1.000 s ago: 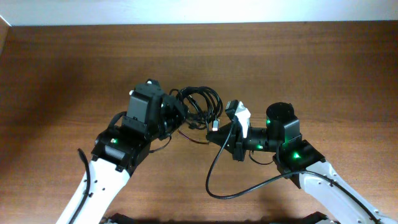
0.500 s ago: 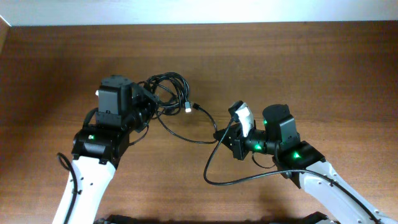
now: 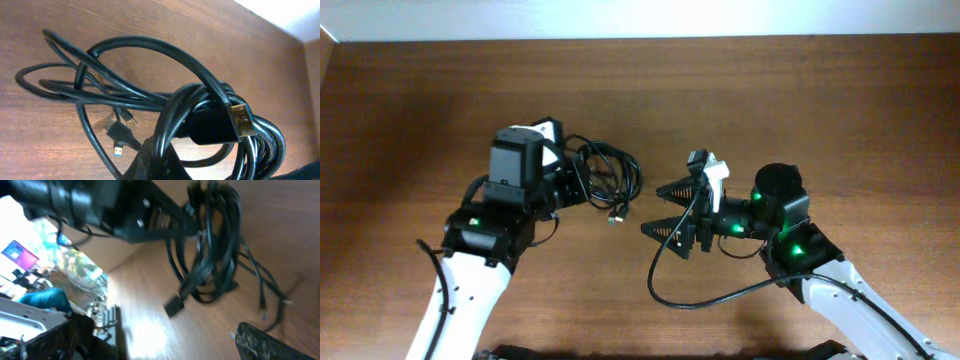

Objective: Untangle cables

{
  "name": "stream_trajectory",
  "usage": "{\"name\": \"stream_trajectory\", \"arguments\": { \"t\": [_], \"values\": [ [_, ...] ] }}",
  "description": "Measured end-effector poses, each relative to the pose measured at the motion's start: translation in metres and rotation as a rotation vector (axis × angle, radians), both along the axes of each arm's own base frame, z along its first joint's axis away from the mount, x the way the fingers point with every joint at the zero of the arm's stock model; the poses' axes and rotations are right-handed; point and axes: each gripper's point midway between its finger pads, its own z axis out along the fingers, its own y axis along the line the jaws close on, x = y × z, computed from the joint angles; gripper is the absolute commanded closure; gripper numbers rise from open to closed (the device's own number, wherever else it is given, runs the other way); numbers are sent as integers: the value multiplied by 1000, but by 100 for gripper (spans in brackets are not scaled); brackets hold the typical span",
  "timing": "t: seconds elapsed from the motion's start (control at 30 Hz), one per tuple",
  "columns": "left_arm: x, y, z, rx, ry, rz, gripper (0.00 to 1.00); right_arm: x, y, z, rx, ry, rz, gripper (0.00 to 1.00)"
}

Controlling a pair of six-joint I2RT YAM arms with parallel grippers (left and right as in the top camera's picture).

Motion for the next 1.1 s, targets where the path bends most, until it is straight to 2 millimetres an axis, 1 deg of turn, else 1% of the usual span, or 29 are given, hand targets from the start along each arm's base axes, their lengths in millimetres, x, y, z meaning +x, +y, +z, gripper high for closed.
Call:
{"name": "stream_trajectory", "arguments": {
  "t": [0.17,0.33,0.4,0.43,0.5,0.53,0.63,0.73,0.77,0.9,0.97,1.03,1.1],
  "values": [
    [-13,-19,-6,125,-32,-149,100,-5,-2,14,33,20,-5,1],
    [-26,-43,-11,193,-56,-298,100,-7,-3,19,39,13,-6,1],
    [-32,-58,-17,214,-55,-370,100,-7,-3,18,37,18,-7,1],
    [-34,-69,-18,221,-70,-417,100,-7,-3,17,34,21,-6,1],
    [-37,-78,-17,232,-98,-463,100,-7,-4,12,17,43,-15,1],
    [-40,-87,-14,239,-124,-501,100,-6,-5,9,9,53,-24,1],
    [-38,-91,-11,240,-150,-514,100,-4,-7,1,-19,78,-47,1],
    [-33,-84,-12,284,-157,-478,100,-3,-9,-6,-44,96,-65,1],
    [-31,-81,-12,300,-158,-464,100,0,-12,-14,-70,125,-97,1],
    [-28,-76,-13,324,-164,-444,100,7,-15,-20,-99,118,-143,1],
    [-32,-86,-10,274,-167,-486,100,10,-16,-22,-107,113,-160,1],
    [-40,-100,-6,198,-168,-550,100,10,-17,-22,-110,113,-166,1],
    [-46,-107,-3,157,-167,-585,100,10,-17,-23,-111,114,-167,1]
  ]
}}
